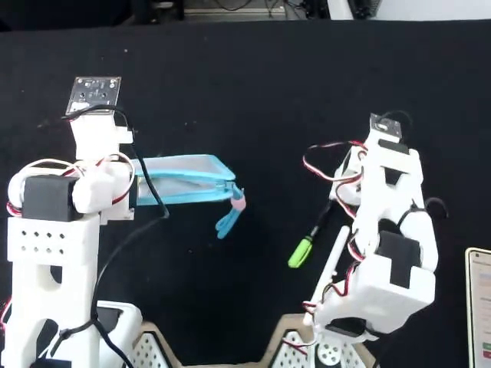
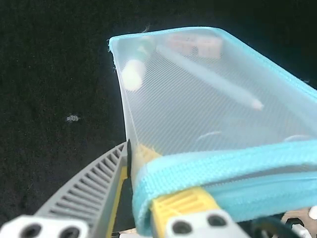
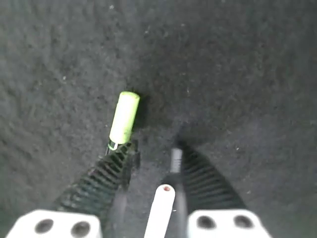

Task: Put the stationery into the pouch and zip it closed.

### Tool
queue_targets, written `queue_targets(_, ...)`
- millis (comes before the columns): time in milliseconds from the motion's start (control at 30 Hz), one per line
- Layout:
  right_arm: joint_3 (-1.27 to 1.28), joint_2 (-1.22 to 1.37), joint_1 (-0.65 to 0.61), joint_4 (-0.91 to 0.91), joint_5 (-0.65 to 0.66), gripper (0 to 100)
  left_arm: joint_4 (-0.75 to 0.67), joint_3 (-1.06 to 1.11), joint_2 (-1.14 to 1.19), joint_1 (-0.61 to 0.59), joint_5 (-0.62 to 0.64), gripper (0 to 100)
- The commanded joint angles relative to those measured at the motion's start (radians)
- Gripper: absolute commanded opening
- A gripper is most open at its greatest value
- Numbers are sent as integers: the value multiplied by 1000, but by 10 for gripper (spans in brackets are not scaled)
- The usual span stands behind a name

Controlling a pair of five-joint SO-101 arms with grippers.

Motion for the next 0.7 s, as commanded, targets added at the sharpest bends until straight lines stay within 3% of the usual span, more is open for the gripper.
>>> queue_targets(0,-59,-4,9,-9,224,18,3,-7,-9,5,-3,30)
queue_targets(167,-105,-4,8,-9,262,11,3,-7,-9,5,-3,30)
queue_targets(333,-199,-4,-84,14,259,11,3,-7,-9,5,-3,30)
queue_targets(500,-354,-4,-163,239,255,19,3,5,-9,5,-3,30)
queue_targets(600,-421,2,-138,382,221,94,0,15,-9,5,-3,30)
queue_targets(667,-417,4,-98,365,163,136,0,13,-9,5,-3,30)
